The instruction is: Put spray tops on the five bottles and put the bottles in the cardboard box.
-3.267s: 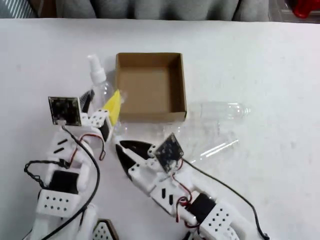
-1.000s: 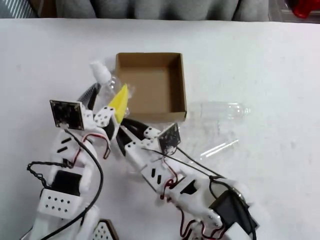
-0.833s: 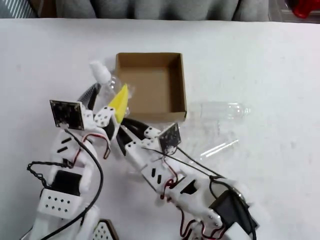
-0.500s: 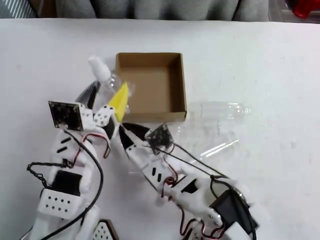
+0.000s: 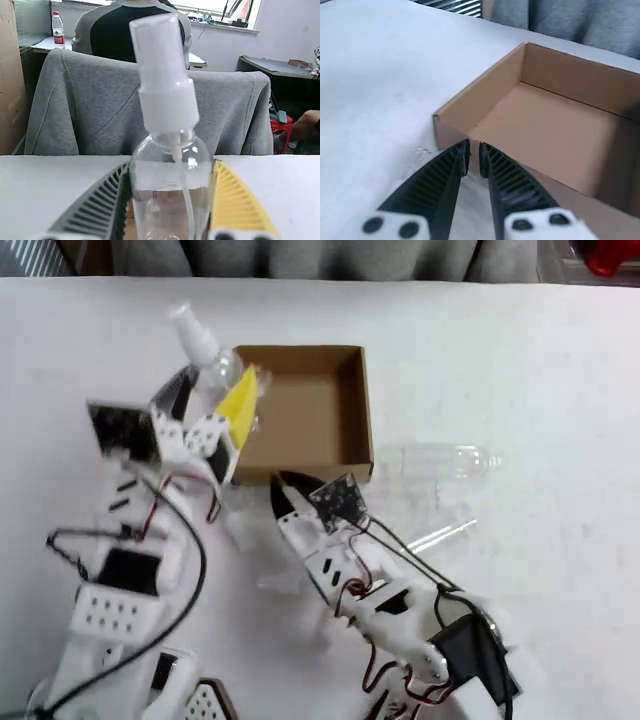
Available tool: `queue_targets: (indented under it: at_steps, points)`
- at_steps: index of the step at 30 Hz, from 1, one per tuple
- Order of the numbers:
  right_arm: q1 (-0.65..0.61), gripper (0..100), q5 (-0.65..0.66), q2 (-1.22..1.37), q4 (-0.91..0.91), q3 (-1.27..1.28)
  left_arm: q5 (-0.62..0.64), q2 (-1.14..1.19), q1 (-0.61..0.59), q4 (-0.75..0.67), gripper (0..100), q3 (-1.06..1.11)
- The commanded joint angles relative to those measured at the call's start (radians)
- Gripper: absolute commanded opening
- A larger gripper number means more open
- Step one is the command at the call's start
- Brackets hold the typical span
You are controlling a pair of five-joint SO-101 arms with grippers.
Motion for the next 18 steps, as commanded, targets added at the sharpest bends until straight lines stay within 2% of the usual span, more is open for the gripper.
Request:
queue_targets:
  at_steps: [1, 8, 15, 18]
  points:
    - [0.059, 1.5, 0.005, -0.081, 0.068, -0.034, 0.005, 0.214, 0.013, -0.018, 3, -0.204]
    - [0.136, 1.5, 0.003, -0.157, 0.255, -0.078, 0.005, 0.604, 0.005, -0.031, 3, -0.47]
    - [0.136, 1.5, 0.003, -0.084, 0.265, -0.126, 0.005, 0.895, 0.002, -0.19, 3, -0.612]
    - [0.136, 1.5, 0.003, -0.054, 0.263, -0.146, 0.005, 0.981, -0.022, -0.218, 3, -0.667]
